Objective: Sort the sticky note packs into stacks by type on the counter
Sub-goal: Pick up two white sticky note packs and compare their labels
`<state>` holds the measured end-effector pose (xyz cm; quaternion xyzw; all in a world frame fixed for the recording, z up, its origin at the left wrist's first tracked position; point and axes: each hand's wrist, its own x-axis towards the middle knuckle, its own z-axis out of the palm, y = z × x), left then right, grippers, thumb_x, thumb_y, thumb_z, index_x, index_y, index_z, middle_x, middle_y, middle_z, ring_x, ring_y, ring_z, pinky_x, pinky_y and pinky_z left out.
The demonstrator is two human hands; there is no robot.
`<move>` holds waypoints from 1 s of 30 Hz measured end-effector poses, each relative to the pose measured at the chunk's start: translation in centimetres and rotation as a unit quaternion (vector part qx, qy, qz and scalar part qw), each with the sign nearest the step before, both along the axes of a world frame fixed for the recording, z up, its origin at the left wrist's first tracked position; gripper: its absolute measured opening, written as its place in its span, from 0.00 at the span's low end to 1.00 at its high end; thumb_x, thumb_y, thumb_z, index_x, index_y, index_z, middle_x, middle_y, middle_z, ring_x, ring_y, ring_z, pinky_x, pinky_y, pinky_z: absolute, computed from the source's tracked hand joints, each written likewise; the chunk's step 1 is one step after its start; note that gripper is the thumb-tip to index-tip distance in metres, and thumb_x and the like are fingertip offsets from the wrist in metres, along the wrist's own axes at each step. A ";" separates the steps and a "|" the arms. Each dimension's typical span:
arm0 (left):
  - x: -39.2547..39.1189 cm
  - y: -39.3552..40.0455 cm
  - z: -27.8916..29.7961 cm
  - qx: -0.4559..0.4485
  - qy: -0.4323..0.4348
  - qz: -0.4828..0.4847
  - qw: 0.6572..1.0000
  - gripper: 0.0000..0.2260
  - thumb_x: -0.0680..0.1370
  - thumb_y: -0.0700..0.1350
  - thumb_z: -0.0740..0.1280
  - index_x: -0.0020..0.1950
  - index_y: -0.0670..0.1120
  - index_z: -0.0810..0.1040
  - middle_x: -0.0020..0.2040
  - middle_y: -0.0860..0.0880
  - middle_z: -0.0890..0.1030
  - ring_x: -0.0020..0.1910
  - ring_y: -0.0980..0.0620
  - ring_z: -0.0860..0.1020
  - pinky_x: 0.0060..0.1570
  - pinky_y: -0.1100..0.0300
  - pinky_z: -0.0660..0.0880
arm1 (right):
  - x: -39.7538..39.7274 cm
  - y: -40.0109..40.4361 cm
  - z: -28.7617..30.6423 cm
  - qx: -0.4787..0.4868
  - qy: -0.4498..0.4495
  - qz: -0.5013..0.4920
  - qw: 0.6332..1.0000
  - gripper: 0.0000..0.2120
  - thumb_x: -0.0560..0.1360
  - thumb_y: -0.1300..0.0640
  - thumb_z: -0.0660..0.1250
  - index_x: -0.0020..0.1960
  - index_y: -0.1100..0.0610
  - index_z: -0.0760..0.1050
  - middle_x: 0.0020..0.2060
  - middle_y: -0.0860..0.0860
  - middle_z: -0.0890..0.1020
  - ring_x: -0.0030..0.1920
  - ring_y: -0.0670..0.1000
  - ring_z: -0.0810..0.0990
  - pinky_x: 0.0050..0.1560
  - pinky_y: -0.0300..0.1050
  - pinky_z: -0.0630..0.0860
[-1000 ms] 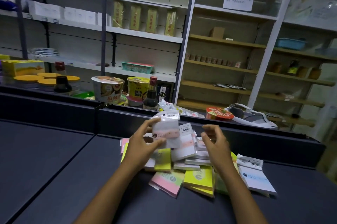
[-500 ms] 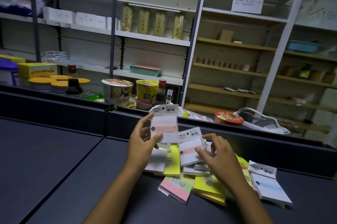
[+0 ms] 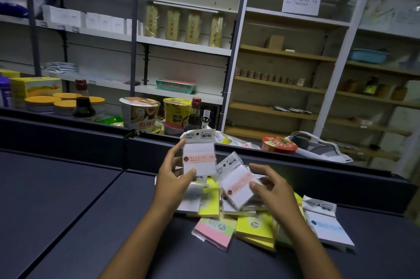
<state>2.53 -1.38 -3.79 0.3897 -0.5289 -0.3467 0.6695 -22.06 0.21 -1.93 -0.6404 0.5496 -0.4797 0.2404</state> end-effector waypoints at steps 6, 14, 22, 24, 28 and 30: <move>-0.3 0.9 0.0 0.000 -0.026 -0.006 1.000 0.35 0.74 0.31 0.68 0.70 0.65 0.68 0.57 0.47 0.81 0.55 0.48 0.82 0.53 0.48 0.81 | 0.2 1.0 0.0 -0.029 -0.080 0.024 0.996 0.19 0.79 0.65 0.65 0.61 0.42 0.77 0.53 0.52 0.79 0.43 0.50 0.85 0.37 0.41 0.81; -0.2 6.1 -0.1 0.003 -0.037 0.011 0.999 0.37 0.74 0.30 0.69 0.72 0.64 0.67 0.58 0.49 0.81 0.59 0.48 0.79 0.51 0.51 0.82 | 0.1 6.9 -1.4 -0.051 -0.175 0.054 0.982 0.21 0.80 0.69 0.61 0.63 0.47 0.75 0.60 0.49 0.77 0.51 0.52 0.85 0.46 0.42 0.82; -0.9 18.3 -0.9 0.020 0.011 0.014 1.000 0.32 0.75 0.31 0.69 0.71 0.60 0.71 0.55 0.48 0.84 0.55 0.50 0.82 0.44 0.63 0.80 | 0.9 14.3 -2.6 -0.070 -0.244 0.089 0.963 0.22 0.79 0.72 0.61 0.65 0.51 0.76 0.61 0.48 0.78 0.56 0.47 0.83 0.48 0.43 0.83; -0.5 20.8 -1.0 0.037 0.012 0.022 0.999 0.31 0.76 0.34 0.70 0.70 0.62 0.71 0.54 0.49 0.84 0.55 0.50 0.82 0.45 0.62 0.81 | 1.6 15.9 -2.5 -0.069 -0.243 0.109 0.961 0.21 0.79 0.72 0.61 0.66 0.52 0.75 0.61 0.47 0.78 0.55 0.46 0.83 0.47 0.43 0.82; 1.0 24.7 -0.7 0.053 0.015 0.051 0.997 0.28 0.77 0.34 0.69 0.68 0.62 0.73 0.52 0.50 0.85 0.52 0.55 0.83 0.43 0.67 0.79 | 3.4 17.8 -2.4 -0.056 -0.259 0.143 0.954 0.21 0.79 0.72 0.61 0.65 0.52 0.76 0.62 0.44 0.79 0.55 0.43 0.82 0.46 0.42 0.82; 2.5 26.2 -0.5 0.061 0.012 0.070 0.996 0.27 0.77 0.35 0.69 0.68 0.62 0.73 0.52 0.51 0.85 0.52 0.52 0.83 0.44 0.64 0.80 | 4.5 18.5 -2.5 -0.047 -0.266 0.154 0.950 0.21 0.79 0.72 0.62 0.65 0.51 0.76 0.61 0.46 0.79 0.56 0.44 0.81 0.46 0.43 0.83</move>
